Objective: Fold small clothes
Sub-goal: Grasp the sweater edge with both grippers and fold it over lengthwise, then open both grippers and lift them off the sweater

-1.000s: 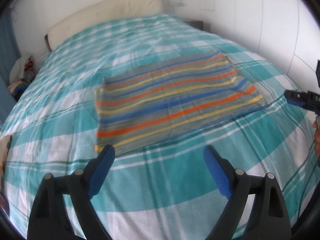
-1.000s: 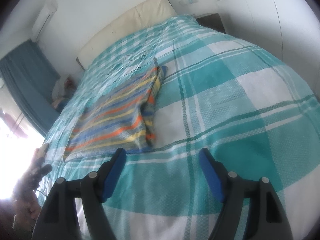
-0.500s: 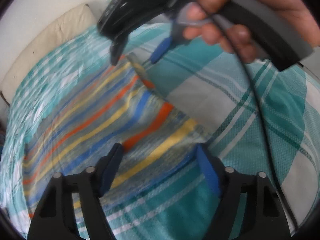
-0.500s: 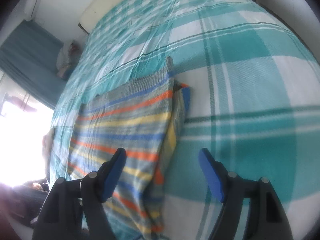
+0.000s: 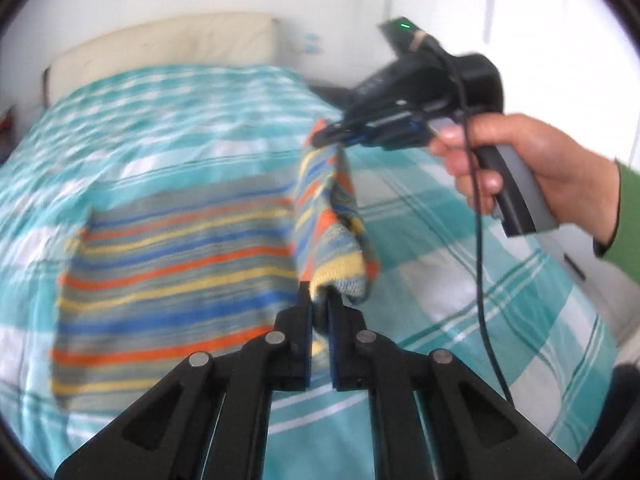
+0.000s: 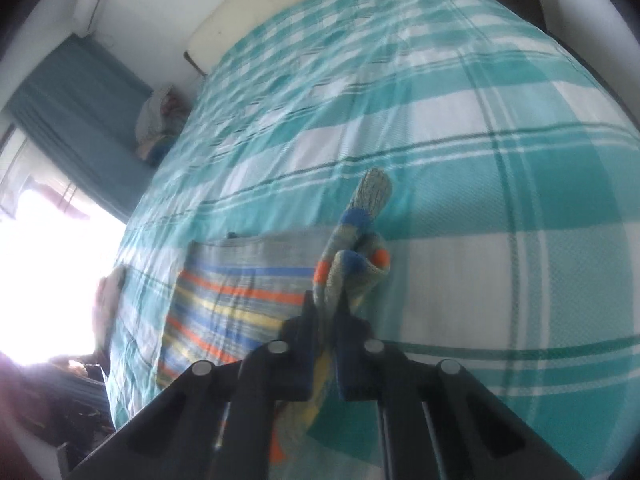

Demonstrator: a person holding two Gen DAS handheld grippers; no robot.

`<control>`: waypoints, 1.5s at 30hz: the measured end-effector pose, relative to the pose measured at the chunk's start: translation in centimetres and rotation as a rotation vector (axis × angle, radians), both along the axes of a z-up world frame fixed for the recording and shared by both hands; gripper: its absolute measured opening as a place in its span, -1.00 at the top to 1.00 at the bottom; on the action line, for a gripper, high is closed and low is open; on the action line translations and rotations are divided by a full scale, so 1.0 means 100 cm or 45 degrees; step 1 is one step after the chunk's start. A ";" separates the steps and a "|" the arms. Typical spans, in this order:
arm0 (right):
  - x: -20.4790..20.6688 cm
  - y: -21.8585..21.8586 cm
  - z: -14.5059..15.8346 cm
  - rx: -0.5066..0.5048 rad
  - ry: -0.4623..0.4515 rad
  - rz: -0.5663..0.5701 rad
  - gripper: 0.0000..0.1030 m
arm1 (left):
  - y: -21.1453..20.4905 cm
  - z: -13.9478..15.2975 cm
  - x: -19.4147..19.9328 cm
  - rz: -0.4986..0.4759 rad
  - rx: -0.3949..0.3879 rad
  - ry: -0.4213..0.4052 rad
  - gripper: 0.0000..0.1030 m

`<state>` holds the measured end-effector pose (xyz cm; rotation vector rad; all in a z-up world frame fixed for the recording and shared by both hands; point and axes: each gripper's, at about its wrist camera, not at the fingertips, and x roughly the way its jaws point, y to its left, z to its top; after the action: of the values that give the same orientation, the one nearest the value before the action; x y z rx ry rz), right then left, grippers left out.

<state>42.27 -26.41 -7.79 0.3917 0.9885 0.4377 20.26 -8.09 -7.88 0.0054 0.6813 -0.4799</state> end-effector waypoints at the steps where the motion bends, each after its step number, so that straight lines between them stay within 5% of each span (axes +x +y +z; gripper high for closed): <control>1: 0.002 0.019 0.007 0.004 -0.016 0.031 0.85 | 0.018 0.001 0.002 0.046 -0.032 0.023 0.91; 7: 0.024 0.146 0.015 0.011 -0.056 0.185 0.85 | 0.102 -0.014 0.011 0.300 -0.145 0.164 0.92; 16: 0.047 0.278 -0.045 -0.084 0.018 0.261 0.84 | 0.170 -0.055 0.020 0.491 -0.197 0.364 0.90; 19: 0.048 0.285 -0.059 0.019 0.022 0.277 0.66 | 0.180 -0.062 0.024 0.490 -0.183 0.438 0.69; 20: 0.048 0.284 -0.062 0.060 0.035 0.282 0.45 | 0.182 -0.062 0.025 0.478 -0.193 0.451 0.65; 22: 0.043 0.279 -0.060 0.120 0.037 0.283 0.10 | 0.183 -0.055 0.020 0.481 -0.173 0.434 0.28; 23: 0.038 0.273 -0.054 0.138 0.011 0.284 0.10 | 0.185 -0.050 0.019 0.496 -0.158 0.408 -0.19; 24: 0.031 0.265 -0.046 0.148 -0.025 0.278 0.10 | 0.188 -0.046 0.015 0.506 -0.163 0.374 -0.45; 26: 0.014 0.244 -0.031 0.123 -0.087 0.264 0.10 | 0.192 -0.038 0.013 0.508 -0.186 0.321 -0.53; 31: -0.049 0.211 -0.020 -0.202 -0.202 0.372 0.13 | 0.193 -0.039 0.040 0.561 -0.122 0.317 -0.45; 33: -0.081 0.207 -0.033 -0.260 -0.212 0.465 0.20 | 0.195 -0.055 0.055 0.619 -0.059 0.399 0.30; 35: -0.107 0.208 -0.061 -0.281 -0.142 0.544 0.30 | 0.202 -0.074 0.065 0.627 -0.079 0.496 0.40; 37: -0.126 0.211 -0.093 -0.395 -0.076 0.551 0.39 | 0.204 -0.072 0.061 0.620 -0.096 0.501 0.37; 40: -0.148 0.201 -0.086 -0.394 -0.156 0.453 0.39 | 0.210 -0.055 0.044 0.669 -0.055 0.480 -0.27; 42: -0.161 0.189 -0.074 -0.338 -0.156 0.382 0.18 | 0.213 -0.043 0.029 0.676 -0.042 0.427 -0.56; 45: -0.191 0.170 -0.062 -0.289 -0.221 0.315 -0.12 | 0.213 -0.032 0.011 0.669 0.030 0.369 -0.62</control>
<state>23.17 -9.41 -14.03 0.0253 0.9083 0.5663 21.32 13.26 -11.07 -0.2196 0.9359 0.0362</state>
